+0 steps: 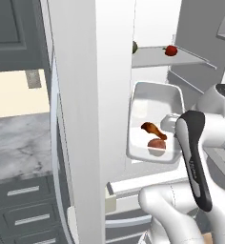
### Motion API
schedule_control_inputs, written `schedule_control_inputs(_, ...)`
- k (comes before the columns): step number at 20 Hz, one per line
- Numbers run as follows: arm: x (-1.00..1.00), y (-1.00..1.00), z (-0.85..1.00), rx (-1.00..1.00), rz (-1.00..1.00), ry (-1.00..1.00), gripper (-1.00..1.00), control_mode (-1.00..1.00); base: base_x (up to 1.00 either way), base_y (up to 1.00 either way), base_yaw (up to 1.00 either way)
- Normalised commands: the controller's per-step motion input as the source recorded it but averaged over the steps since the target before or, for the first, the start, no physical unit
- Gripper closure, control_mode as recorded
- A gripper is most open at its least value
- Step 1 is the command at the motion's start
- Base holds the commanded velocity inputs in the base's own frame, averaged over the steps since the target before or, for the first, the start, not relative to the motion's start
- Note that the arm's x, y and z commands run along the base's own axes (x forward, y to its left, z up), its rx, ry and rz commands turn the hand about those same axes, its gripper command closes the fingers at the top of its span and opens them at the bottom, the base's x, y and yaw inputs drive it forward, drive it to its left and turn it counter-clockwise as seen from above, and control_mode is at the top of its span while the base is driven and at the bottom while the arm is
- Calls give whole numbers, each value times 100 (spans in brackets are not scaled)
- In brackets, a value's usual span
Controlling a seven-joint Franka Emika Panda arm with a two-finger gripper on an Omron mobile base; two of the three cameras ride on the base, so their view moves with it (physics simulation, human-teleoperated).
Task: Place the tupperware on the second highest shelf of the fridge. Make space for the tupperware among the existing items by rearranging them on the shelves if needed. Close the fridge door when finished.
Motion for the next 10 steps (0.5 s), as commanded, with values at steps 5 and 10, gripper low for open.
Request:
schedule_control_inputs(5,12,3,0,0,-3,0,100,-100,16,19,-18)
schedule_control_inputs(10,3,-6,-19,0,-3,2,100,-100,0,0,0)
